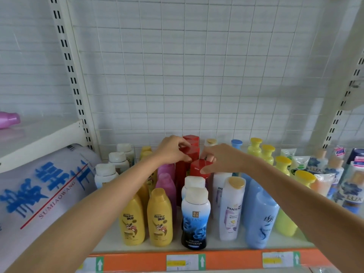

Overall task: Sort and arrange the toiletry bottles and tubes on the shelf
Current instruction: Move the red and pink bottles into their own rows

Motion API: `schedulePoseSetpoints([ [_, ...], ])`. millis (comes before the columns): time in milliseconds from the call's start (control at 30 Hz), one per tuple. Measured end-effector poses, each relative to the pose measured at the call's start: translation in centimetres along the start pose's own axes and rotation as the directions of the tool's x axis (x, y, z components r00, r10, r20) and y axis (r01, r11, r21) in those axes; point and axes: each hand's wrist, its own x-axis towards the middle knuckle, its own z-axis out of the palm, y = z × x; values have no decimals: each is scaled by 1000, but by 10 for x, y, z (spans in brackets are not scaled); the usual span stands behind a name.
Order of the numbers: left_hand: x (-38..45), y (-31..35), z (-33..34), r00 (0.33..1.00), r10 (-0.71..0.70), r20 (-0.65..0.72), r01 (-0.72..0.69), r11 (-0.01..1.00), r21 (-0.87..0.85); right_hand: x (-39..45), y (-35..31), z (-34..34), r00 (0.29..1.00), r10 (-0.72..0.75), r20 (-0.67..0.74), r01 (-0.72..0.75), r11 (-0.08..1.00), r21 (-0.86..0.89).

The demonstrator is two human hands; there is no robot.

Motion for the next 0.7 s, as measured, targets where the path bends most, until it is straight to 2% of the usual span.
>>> schedulePoseSetpoints([
  [67,1,-4,6,1000,11,2,-12,996,83,-2,-2,-4,999,-13,-31,14,999,36],
  [200,3,-11,8,999,42,0,-42,989,140,-14,-14,-13,991,-72,-114,79,995,65],
  [333,6,-13,-6,989,54,139,-84,973,216,-31,-28,-8,987,-155,-31,157,986,63],
  [467,6,-18,-17,973,52,226,-90,983,162,-40,-28,6,980,-198,-8,199,978,65],
  [567,-3,-21,-20,987,89,137,-99,993,69,-44,-26,12,979,-200,-39,200,980,-15],
  [633,-14,-16,-21,988,155,15,-155,987,35,-48,-27,18,981,-190,-40,189,981,-34],
  [700,-29,-7,-21,976,211,-45,-211,977,6,-51,-30,25,982,-189,-26,186,978,-93],
])
